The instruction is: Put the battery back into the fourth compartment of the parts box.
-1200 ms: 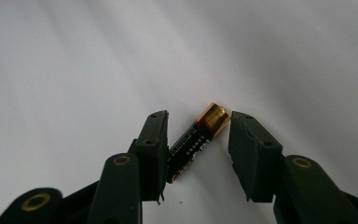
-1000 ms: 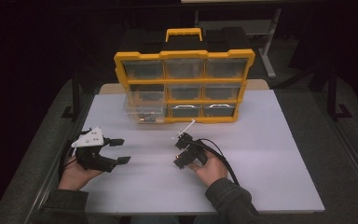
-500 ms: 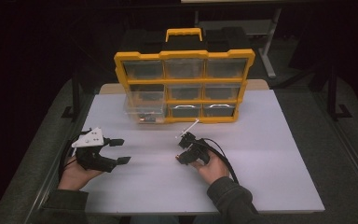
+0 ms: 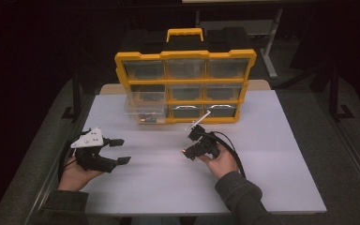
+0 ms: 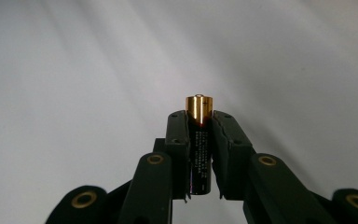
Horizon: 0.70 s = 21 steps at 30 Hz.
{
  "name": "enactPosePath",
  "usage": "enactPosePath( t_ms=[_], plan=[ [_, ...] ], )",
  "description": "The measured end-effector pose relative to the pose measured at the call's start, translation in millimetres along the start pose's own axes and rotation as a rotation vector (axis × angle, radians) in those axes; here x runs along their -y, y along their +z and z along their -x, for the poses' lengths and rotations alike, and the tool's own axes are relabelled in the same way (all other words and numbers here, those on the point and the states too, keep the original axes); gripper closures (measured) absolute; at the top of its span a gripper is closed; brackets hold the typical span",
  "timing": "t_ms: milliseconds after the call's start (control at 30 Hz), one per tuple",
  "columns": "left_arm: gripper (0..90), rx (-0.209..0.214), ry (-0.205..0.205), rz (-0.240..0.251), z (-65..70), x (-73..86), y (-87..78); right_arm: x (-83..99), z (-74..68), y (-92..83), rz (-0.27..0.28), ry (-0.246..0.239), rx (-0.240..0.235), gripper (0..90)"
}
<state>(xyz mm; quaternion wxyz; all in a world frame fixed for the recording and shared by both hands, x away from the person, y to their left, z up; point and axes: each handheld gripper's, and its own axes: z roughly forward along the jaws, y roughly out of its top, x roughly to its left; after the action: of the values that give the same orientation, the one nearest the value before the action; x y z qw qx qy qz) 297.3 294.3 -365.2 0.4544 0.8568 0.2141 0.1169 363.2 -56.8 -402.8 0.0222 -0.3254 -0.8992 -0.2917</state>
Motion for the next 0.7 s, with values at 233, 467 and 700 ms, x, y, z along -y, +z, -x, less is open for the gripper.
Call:
enactPosePath(
  t_ms=[233,467,700],
  plan=[
    [30.6,0.001,0.002,-0.002,0.0,-0.1,-0.4,-8.5,6.7,-19.6,0.027,-0.001,-0.008,75.8],
    [30.5,-0.002,0.004,-0.007,-0.5,-0.1,-1.7,-15.6,12.6,-31.9,0.041,0.001,-0.020,75.8],
    [30.4,-0.001,-0.013,0.002,0.0,0.1,-0.5,-22.8,20.6,-48.5,0.072,0.010,-0.036,75.8]
  ],
)
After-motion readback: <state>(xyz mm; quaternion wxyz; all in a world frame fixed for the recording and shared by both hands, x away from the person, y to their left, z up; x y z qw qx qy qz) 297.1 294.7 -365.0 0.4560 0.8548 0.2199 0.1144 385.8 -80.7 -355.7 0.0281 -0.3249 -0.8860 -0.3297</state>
